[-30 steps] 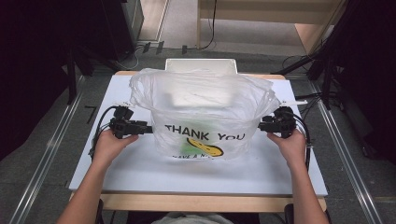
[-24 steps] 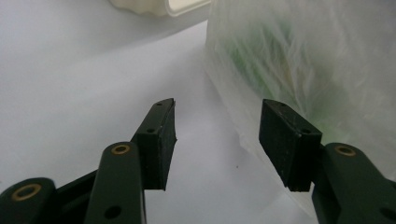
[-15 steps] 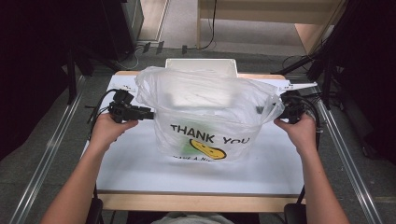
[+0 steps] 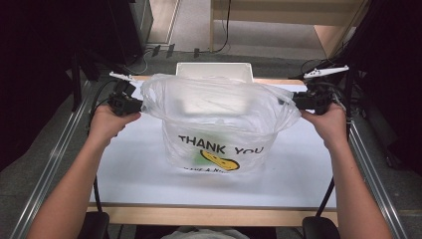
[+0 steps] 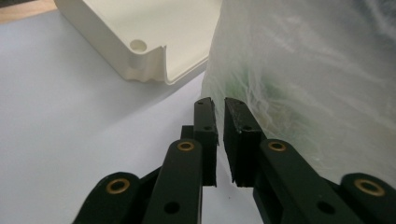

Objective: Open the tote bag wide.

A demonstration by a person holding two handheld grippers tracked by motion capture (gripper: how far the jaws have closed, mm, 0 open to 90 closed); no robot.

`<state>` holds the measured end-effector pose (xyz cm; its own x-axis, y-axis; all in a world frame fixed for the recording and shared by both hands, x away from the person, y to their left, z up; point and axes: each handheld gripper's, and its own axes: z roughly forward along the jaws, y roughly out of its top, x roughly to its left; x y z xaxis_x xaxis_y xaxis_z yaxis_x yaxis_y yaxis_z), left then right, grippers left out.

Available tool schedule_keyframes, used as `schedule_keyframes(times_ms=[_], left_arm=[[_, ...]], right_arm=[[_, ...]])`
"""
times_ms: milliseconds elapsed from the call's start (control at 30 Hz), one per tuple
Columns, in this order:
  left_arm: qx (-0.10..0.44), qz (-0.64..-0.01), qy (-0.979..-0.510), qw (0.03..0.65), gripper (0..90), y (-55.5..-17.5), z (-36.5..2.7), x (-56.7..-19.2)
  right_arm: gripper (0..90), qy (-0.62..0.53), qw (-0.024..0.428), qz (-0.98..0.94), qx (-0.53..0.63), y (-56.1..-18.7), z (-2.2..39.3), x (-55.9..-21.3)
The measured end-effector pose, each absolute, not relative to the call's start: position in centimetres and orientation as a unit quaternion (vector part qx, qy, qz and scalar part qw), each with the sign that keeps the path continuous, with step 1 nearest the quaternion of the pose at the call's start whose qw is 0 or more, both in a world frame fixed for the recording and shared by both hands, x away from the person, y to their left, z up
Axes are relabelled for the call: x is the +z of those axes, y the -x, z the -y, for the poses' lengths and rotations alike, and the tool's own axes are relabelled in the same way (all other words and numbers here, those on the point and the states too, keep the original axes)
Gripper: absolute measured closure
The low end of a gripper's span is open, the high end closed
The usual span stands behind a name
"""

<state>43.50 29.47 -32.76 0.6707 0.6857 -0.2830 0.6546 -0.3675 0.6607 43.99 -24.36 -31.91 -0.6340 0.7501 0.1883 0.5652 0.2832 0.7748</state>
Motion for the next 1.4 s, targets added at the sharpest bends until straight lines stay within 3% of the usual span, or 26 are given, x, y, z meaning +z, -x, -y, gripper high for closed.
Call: schedule_keyframes(times_ms=[367,833,1400], left_arm=[[0.039,-0.381,-0.83,0.406,90.0,-45.2,-29.9,-27.8],[0.071,-0.323,-0.843,0.424,90.0,-44.9,-28.0,-20.2],[0.058,-0.243,-0.874,0.417,90.0,-44.4,-19.8,-17.7]], right_arm=[[90.0,-0.382,0.108,-0.803,0.444,-44.8,23.3,-27.5],[90.0,-0.315,0.094,-0.81,0.484,-44.2,20.3,-21.2],[90.0,-0.264,0.084,-0.835,0.475,-43.3,14.0,-20.4]])
